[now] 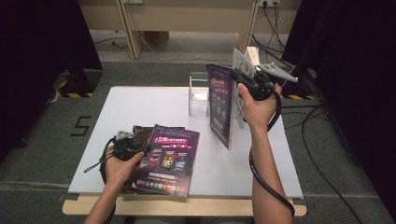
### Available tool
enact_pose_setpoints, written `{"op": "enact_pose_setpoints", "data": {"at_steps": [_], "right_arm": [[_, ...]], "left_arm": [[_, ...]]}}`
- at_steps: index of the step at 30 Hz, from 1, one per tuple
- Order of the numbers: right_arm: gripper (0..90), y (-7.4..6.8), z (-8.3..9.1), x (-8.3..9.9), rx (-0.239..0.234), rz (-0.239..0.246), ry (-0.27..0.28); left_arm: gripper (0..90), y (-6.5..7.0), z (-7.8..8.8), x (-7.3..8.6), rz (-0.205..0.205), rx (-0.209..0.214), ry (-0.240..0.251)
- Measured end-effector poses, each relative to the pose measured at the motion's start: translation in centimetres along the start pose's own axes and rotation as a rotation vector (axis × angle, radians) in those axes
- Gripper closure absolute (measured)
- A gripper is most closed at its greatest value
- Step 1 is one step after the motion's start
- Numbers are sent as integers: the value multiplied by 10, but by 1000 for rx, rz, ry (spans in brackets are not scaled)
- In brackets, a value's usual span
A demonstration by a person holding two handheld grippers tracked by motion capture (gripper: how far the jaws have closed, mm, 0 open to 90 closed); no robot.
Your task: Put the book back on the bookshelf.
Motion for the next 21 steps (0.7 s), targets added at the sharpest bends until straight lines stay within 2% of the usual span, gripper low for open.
{"op": "enact_pose_setpoints", "data": {"at_steps": [21], "right_arm": [[838,6,-5,-6,38,12,15]], "left_arm": [[536,0,0,0,-2,-2,-3]]}}
Point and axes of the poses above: each handheld gripper's, and its own axes: z roughly backward along the jaws, x roughly out of its underside, y roughly to its right, the point moved 2 cm from there along -z, roughly forward along the jaws, and after that the axes turned 3 degrees about y, right-handed, at the moved point
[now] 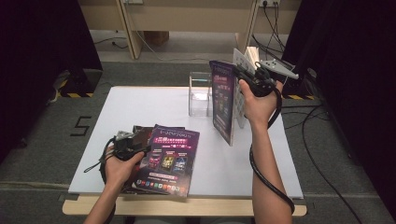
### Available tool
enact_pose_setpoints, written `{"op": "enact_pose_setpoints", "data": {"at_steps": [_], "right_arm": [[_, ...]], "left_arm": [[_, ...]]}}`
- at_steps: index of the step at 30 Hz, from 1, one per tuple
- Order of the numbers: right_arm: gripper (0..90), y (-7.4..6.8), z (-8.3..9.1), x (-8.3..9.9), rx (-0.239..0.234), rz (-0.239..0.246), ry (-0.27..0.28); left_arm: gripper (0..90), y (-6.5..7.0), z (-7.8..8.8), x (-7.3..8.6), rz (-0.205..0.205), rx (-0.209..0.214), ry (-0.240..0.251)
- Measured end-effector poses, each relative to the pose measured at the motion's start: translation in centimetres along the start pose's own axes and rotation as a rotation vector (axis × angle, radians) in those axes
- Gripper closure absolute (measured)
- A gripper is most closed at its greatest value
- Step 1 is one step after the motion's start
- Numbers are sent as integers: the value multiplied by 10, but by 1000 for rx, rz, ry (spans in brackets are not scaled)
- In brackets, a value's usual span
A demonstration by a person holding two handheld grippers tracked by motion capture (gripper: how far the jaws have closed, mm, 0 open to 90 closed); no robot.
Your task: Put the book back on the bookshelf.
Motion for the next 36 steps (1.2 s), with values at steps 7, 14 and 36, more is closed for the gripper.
{"op": "enact_pose_setpoints", "data": {"at_steps": [7,14,36], "right_arm": [[838,3,-5,-1,12,-2,7],[839,4,-10,-6,20,11,21],[838,8,-29,-11,62,40,56]], "left_arm": [[537,-1,0,0,0,0,-1],[537,-1,-1,1,2,1,-2],[538,-4,-1,1,2,-4,-1]]}}
Point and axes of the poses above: each handheld gripper's, and its own axes: z roughly backward along the jaws, x roughly out of its underside, y roughly to its right, the point moved 2 cm from there along -z, roughly forward along the jaws, and after that the axes turned 3 degrees about y, right-handed, at the moved point
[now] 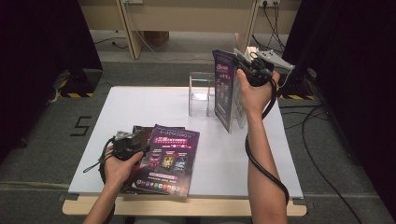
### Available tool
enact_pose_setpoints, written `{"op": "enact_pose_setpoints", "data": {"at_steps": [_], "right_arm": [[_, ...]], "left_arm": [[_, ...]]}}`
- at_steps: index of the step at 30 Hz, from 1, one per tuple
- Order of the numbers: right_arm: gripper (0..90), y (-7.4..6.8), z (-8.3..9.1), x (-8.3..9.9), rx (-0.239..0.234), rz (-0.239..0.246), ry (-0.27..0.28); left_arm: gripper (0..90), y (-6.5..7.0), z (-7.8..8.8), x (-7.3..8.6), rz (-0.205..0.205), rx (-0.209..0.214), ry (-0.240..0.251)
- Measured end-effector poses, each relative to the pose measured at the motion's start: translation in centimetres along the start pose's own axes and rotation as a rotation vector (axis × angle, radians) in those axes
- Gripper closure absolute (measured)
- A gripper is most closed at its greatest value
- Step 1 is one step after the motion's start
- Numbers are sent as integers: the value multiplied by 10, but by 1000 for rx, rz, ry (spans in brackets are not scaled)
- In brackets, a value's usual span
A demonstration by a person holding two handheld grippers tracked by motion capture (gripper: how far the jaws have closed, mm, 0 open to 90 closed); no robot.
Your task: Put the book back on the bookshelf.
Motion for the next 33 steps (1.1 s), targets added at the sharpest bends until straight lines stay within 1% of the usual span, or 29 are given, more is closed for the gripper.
{"op": "enact_pose_setpoints", "data": {"at_steps": [4,6,8,12,13,14,16,20,24,30,33], "right_arm": [[839,1,-3,1,4,12,8],[838,1,-4,1,6,6,13],[838,0,-4,2,6,17,27],[838,1,-8,3,11,14,19],[838,2,-10,3,14,19,26],[838,2,-10,4,15,13,19],[838,3,-13,3,22,27,26],[838,4,-17,2,32,25,34],[838,6,-24,1,44,40,38],[838,9,-32,3,52,25,45],[838,10,-35,2,62,29,56]], "left_arm": [[538,0,0,0,-1,-1,0],[538,0,0,0,0,0,4],[538,0,0,0,1,-1,4],[538,0,0,0,-2,0,1],[538,0,0,0,-2,0,1],[538,0,0,0,-1,0,2],[538,0,0,0,3,0,4],[538,-1,-1,1,3,-4,1],[538,0,0,1,4,-1,5],[538,-1,-1,1,6,-2,10],[538,-2,0,1,6,-4,7]]}}
Point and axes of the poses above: each handheld gripper's, and its own axes: z roughly backward along the jaws, x roughly out of its underside, y roughly to its right, the point moved 2 cm from there along -z, roughly forward along the jaws, and after that the axes turned 3 degrees about y, right-handed, at the moved point
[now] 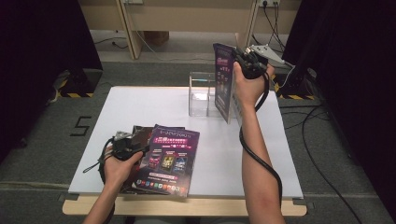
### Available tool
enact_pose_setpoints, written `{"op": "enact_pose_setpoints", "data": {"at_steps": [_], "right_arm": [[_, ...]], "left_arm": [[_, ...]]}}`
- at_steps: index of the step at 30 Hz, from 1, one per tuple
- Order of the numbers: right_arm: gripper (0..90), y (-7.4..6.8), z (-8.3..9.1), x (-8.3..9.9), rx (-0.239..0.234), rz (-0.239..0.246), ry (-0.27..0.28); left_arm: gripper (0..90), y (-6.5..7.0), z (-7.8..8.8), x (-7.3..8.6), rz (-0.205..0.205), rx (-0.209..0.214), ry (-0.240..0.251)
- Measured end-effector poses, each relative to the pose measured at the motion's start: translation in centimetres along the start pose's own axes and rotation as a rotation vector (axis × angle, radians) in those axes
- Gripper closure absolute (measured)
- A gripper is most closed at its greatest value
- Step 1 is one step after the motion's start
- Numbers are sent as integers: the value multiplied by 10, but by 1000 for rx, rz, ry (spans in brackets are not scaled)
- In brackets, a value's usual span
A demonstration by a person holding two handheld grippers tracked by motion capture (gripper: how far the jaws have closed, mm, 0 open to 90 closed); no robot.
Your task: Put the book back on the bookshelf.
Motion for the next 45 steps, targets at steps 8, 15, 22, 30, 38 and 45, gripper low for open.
{"op": "enact_pose_setpoints", "data": {"at_steps": [8,15,22,30,38,45], "right_arm": [[838,0,-13,3,21,15,3],[837,1,-22,11,36,22,-6],[835,1,-22,20,38,46,-3],[833,2,-12,30,32,58,3],[830,-2,6,34,13,66,1],[830,-6,27,40,7,87,1]], "left_arm": [[538,-1,1,0,-1,-1,-1],[538,-3,1,1,6,-1,1],[538,-3,0,1,7,-2,-7],[539,-3,-1,3,10,-1,-9],[538,-2,-1,3,10,1,-7],[538,-1,1,2,13,2,-2]]}}
Point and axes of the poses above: each handheld gripper's, and its own axes: z roughly backward along the jaws, x roughly out of its underside, y roughly to its right, the point moved 2 cm from there along -z, roughly forward along the jaws, and after that the axes turned 3 degrees about y, right-handed, at the moved point
